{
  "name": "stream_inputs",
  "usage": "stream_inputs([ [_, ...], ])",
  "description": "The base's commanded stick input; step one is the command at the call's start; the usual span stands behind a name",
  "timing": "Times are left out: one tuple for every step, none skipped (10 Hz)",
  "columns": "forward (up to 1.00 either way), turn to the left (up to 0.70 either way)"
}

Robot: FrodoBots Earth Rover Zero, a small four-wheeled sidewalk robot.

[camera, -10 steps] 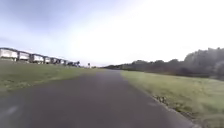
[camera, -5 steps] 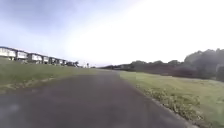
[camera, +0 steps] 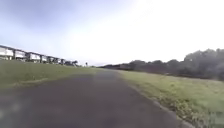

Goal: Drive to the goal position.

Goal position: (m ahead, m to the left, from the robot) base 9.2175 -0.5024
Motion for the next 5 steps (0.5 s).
stream_inputs([
  [1.0, 0.27],
  [1.0, 0.13],
  [1.0, 0.0],
  [1.0, 0.0],
  [1.0, 0.0],
])
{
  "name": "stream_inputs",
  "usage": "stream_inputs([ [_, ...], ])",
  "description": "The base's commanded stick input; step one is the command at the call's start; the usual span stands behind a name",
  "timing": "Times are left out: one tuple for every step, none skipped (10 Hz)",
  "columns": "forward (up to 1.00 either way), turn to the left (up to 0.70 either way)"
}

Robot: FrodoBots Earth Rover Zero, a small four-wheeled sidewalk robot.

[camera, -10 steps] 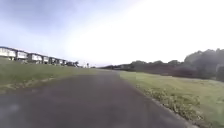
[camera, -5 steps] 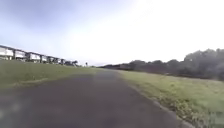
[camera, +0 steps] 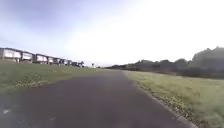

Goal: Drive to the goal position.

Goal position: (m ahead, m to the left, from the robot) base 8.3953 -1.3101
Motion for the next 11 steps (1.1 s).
stream_inputs([
  [1.0, 0.0],
  [1.0, 0.0],
  [1.0, 0.0],
  [1.0, 0.0],
  [1.0, 0.0],
  [1.0, 0.0],
  [1.0, 0.0],
  [1.0, 0.0],
  [1.0, 0.0],
  [1.0, 0.0],
  [1.0, 0.0],
])
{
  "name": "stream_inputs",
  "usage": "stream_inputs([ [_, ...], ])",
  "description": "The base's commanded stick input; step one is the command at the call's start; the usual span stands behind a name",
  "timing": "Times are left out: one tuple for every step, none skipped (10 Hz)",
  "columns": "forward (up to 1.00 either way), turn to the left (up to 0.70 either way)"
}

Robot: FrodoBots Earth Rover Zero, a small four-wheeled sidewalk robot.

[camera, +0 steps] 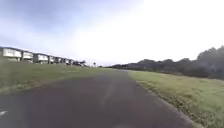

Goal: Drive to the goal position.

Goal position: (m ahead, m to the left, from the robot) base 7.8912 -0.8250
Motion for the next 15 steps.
stream_inputs([
  [1.0, 0.0],
  [1.0, 0.0],
  [1.0, 0.0],
  [1.0, 0.0],
  [1.0, 0.0],
  [1.0, 0.0],
  [1.0, 0.0],
  [1.0, 0.0],
  [1.0, 0.0],
  [1.0, 0.0],
  [1.0, 0.0],
  [1.0, 0.0],
  [1.0, 0.0],
  [1.0, 0.0],
  [1.0, 0.0],
])
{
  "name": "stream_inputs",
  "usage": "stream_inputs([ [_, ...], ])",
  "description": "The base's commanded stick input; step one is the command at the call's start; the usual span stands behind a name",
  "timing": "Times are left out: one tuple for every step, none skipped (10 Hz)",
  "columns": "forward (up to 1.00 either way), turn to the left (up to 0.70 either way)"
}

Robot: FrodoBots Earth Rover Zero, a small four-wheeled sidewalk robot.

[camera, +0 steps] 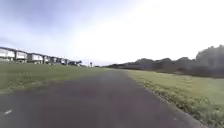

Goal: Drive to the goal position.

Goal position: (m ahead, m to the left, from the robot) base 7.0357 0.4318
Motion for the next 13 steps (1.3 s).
stream_inputs([
  [1.0, 0.0],
  [1.0, 0.0],
  [1.0, 0.0],
  [1.0, 0.0],
  [1.0, 0.0],
  [1.0, 0.0],
  [1.0, 0.0],
  [1.0, 0.0],
  [1.0, 0.0],
  [1.0, 0.0],
  [1.0, 0.0],
  [1.0, 0.0],
  [1.0, 0.0],
])
